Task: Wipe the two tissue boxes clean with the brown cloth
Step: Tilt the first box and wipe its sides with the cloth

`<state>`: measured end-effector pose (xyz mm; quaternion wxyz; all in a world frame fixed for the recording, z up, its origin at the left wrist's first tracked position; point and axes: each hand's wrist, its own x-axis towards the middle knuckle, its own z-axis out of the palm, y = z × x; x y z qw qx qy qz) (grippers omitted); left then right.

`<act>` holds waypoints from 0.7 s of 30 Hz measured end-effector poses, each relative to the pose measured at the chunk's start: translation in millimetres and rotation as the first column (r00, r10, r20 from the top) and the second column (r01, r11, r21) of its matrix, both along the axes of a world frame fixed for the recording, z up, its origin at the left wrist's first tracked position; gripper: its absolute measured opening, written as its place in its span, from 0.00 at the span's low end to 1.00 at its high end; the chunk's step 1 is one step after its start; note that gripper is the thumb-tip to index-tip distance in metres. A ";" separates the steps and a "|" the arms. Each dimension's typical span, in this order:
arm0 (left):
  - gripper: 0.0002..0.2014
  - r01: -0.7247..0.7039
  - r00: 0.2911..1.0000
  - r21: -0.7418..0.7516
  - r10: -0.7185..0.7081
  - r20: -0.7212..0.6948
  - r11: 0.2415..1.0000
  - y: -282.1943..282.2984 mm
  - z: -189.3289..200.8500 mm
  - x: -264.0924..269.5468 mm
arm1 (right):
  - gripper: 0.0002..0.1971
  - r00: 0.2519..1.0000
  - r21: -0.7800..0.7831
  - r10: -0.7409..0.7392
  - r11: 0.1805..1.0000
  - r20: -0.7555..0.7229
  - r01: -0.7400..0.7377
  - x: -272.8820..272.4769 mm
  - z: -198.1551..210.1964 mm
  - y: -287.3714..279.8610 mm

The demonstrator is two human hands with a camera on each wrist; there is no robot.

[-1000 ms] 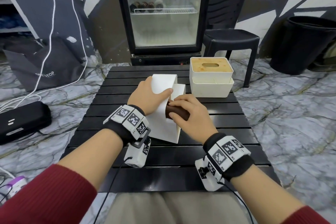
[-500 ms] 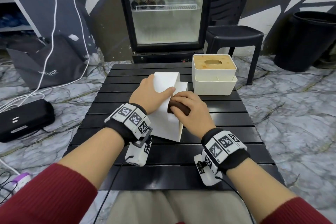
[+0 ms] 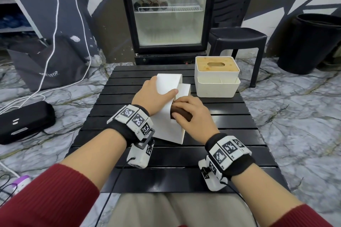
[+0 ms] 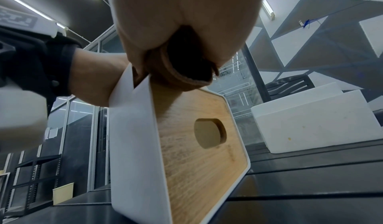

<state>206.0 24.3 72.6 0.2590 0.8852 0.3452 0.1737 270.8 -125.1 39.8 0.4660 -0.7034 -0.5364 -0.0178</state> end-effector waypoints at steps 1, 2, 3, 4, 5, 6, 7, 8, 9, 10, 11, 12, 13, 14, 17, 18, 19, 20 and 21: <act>0.36 0.004 1.000 0.001 -0.004 -0.001 1.000 -0.2 0.2 0.0 | 0.10 1.000 0.000 -0.003 1.000 -0.004 0.003 1.0 0.1 0.8; 0.35 0.005 1.000 0.000 -0.005 0.002 1.000 -0.5 0.4 0.1 | 0.10 1.000 0.004 -0.007 1.000 -0.007 0.007 1.9 0.2 1.7; 0.34 0.005 1.000 -0.003 -0.005 0.005 1.000 -0.7 0.8 0.0 | 0.10 1.000 0.008 -0.014 1.000 -0.006 0.014 2.8 0.2 2.6; 0.34 0.004 1.000 -0.006 -0.004 0.008 1.000 -0.9 1.0 0.1 | 0.10 1.000 0.010 -0.023 1.000 -0.004 0.023 4.2 0.4 3.9; 0.33 0.002 1.000 -0.009 -0.002 0.008 1.000 -0.8 1.3 0.1 | 0.10 0.999 0.006 -0.032 0.999 -0.004 0.032 5.4 0.5 4.9; 0.33 0.001 1.000 -0.010 -0.001 0.007 1.000 -0.6 1.4 0.3 | 0.10 0.999 0.000 -0.039 0.999 -0.007 0.039 6.5 0.7 5.8; 0.33 -0.001 1.000 -0.009 0.001 0.006 1.000 -0.6 1.3 0.5 | 0.10 0.999 -0.007 -0.044 0.999 -0.012 0.044 6.7 0.7 6.4; 0.33 -0.003 1.000 -0.009 0.003 0.005 1.000 -0.6 1.2 0.7 | 0.10 0.999 -0.009 -0.047 0.999 -0.017 0.047 6.4 0.4 6.6; 0.33 -0.006 1.000 -0.009 0.006 0.006 1.000 -0.7 1.0 0.8 | 0.11 0.998 -0.008 -0.052 0.999 -0.019 0.051 5.5 0.1 6.7; 0.33 -0.009 1.000 -0.010 0.009 0.006 1.000 -0.8 0.6 0.9 | 0.11 0.998 -0.005 -0.057 0.998 -0.022 0.057 4.3 -0.3 6.5; 0.34 -0.012 1.000 -0.012 0.013 0.008 1.000 -1.2 0.3 0.8 | 0.11 0.998 -0.002 -0.062 0.998 -0.023 0.062 3.1 -0.4 6.2; 0.35 -0.014 1.000 -0.013 0.014 0.010 1.000 -1.4 0.1 0.9 | 0.11 0.998 0.000 -0.065 0.998 -0.023 0.065 1.9 -0.5 5.7; 0.36 -0.014 1.000 -0.016 0.015 0.013 1.000 -1.7 0.0 0.8 | 0.11 0.998 0.001 -0.066 0.998 -0.020 0.066 1.0 -0.3 5.1; 0.37 -0.015 1.000 -0.019 0.015 0.015 1.000 -1.7 0.0 0.8 | 0.11 0.998 0.000 -0.062 0.998 -0.018 0.062 -0.1 0.0 4.2; 0.39 -0.020 1.000 -0.025 0.021 0.017 0.999 -1.5 0.0 0.7 | 0.10 0.999 -0.010 -0.036 0.999 -0.013 0.036 -3.9 0.7 0.3; 0.40 -0.023 1.000 -0.028 0.023 0.018 0.999 -1.6 -0.2 0.7 | 0.10 1.000 -0.018 -0.026 0.999 -0.011 0.026 -5.0 0.9 -1.2; 0.40 -0.023 1.000 -0.031 0.023 0.019 0.999 -1.8 -0.3 0.6 | 0.11 1.000 -0.027 -0.018 0.999 -0.009 0.017 -5.7 1.2 -2.7; 0.40 -0.021 0.999 -0.035 0.022 0.023 0.999 -2.0 -0.4 0.5 | 0.11 1.000 -0.039 -0.008 0.999 -0.007 0.008 -5.6 1.9 -4.2; 0.40 -0.018 0.999 -0.038 0.019 0.027 0.999 -1.9 -0.6 0.2 | 0.12 1.000 -0.052 0.004 0.999 -0.004 -0.004 -4.7 2.8 -5.6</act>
